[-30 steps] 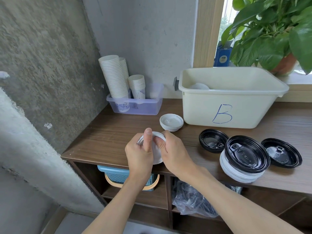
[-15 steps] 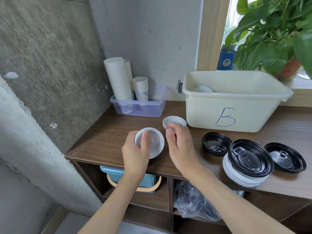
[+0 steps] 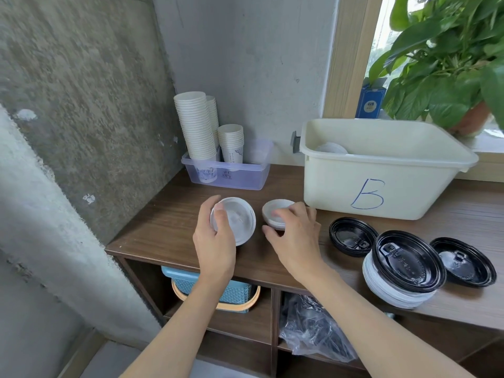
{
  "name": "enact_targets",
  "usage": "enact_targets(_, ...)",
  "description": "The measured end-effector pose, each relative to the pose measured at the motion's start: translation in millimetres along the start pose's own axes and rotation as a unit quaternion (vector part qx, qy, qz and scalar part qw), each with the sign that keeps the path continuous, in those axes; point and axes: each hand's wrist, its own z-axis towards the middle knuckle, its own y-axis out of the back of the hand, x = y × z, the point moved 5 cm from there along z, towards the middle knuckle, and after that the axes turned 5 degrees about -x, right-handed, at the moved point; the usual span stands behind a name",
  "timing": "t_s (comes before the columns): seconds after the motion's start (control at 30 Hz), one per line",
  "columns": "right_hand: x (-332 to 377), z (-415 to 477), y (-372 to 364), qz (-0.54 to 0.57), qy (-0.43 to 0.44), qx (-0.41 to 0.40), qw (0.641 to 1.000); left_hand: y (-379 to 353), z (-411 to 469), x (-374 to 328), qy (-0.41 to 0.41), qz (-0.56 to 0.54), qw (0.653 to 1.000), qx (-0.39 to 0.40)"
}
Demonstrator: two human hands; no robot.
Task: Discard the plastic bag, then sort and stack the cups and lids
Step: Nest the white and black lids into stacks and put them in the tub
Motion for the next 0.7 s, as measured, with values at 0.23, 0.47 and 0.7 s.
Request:
enact_targets(0.23, -9.6, -0.6, -6.4, 0.106, -0.036, 0.022, 0.993, 0.1, -2.0, -3.6, -0.003, -0.006, 1.000, 0.005)
enact_targets(0.47, 23.0, -11.8, 25.3, 0.222, 0.160, -0.092, 0.957, -3.6, 0.8, -1.3, -0.012, -0.001, 0.999, 0.034)
enact_targets(0.7, 32.9, -17.7, 15.7, 0.231, 0.226, -0.006, 0.946, -7.8, -1.0, -2.1, 0.000, -0.059, 0.988, 0.146)
